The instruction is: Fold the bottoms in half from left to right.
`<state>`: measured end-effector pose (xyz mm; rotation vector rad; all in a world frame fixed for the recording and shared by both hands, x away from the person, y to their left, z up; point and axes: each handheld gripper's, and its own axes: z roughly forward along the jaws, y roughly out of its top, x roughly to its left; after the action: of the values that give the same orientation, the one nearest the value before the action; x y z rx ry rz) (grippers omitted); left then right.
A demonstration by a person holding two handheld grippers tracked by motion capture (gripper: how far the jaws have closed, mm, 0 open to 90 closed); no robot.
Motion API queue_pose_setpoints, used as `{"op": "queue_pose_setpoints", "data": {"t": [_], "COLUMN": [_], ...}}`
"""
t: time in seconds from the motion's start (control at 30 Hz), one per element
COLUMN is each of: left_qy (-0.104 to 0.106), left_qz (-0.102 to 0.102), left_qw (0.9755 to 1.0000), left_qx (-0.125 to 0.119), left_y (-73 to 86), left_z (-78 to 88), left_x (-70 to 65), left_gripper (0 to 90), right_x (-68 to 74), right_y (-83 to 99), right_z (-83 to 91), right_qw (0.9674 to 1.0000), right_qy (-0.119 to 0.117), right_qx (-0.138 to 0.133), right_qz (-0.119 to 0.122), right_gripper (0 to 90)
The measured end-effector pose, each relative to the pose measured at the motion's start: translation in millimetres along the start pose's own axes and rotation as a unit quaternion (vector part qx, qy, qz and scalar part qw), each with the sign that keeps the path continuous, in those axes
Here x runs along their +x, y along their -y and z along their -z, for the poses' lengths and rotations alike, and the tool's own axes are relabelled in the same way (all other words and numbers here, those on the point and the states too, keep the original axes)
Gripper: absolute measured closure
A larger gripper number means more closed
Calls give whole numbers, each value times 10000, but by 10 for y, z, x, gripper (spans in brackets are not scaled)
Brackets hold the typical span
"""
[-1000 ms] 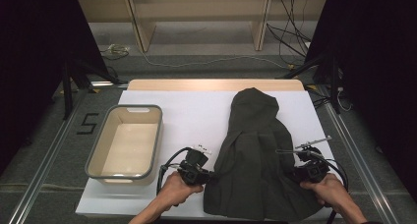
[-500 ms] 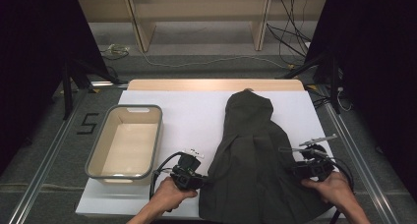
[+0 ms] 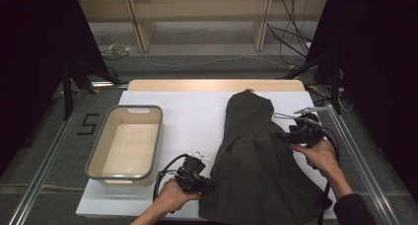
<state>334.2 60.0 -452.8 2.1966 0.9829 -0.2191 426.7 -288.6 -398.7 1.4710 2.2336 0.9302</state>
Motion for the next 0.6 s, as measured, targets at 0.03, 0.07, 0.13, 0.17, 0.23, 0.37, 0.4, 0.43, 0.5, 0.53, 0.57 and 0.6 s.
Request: {"op": "queue_pose_setpoints", "data": {"t": [0.03, 0.07, 0.13, 0.17, 0.23, 0.37, 0.4, 0.43, 0.5, 0.53, 0.57, 0.6], "left_qy": [3, 8, -7, -8, 3, 20, 14, 8, 20, 25, 21, -8], "left_qz": [1, -7, -30, -44, -20, -26, 0, 10, 27, -6, -24, -32], "left_qw": [10000, 10000, 10000, 10000, 10000, 10000, 10000, 10000, 9999, 9999, 9999, 9999], "left_qx": [-8, -6, 5, 16, -5, -34, -57, -91, -156, -156, -157, -150], "left_y": [0, -1, -2, -2, -4, -15, -21, -26, -33, -35, -35, -32], "left_z": [1, 2, 7, 8, 8, 20, 27, 37, 62, 79, 90, 92], "left_x": [3, 4, 2, 2, 2, 2, 5, 10, 4, 2, 0, -2], "left_gripper": [824, 827, 827, 827, 822, 751, 751, 724, 723, 723, 723, 758], "right_x": [-4, -7, -14, -16, -27, -57, -57, -55, -48, -42, -33, -29], "right_y": [-43, -81, -140, -159, -192, -292, -292, -311, -336, -346, -355, -361], "right_z": [-50, -96, -184, -221, -288, -402, -402, -422, -468, -494, -521, -551], "right_qw": [10000, 10000, 10000, 10000, 9999, 9998, 9998, 9998, 9997, 9996, 9995, 9995], "right_qy": [-23, -17, -25, -52, -99, -134, -134, -148, -201, -202, -188, -162], "right_qx": [-8, 1, 49, 50, 69, 104, 104, 108, 121, 183, 225, 255], "right_qz": [-12, -33, -2, -1, -42, -111, -111, -100, -120, -107, -82, -89], "right_gripper": [376, 373, 355, 353, 345, 339, 339, 341, 351, 354, 363, 387]}}
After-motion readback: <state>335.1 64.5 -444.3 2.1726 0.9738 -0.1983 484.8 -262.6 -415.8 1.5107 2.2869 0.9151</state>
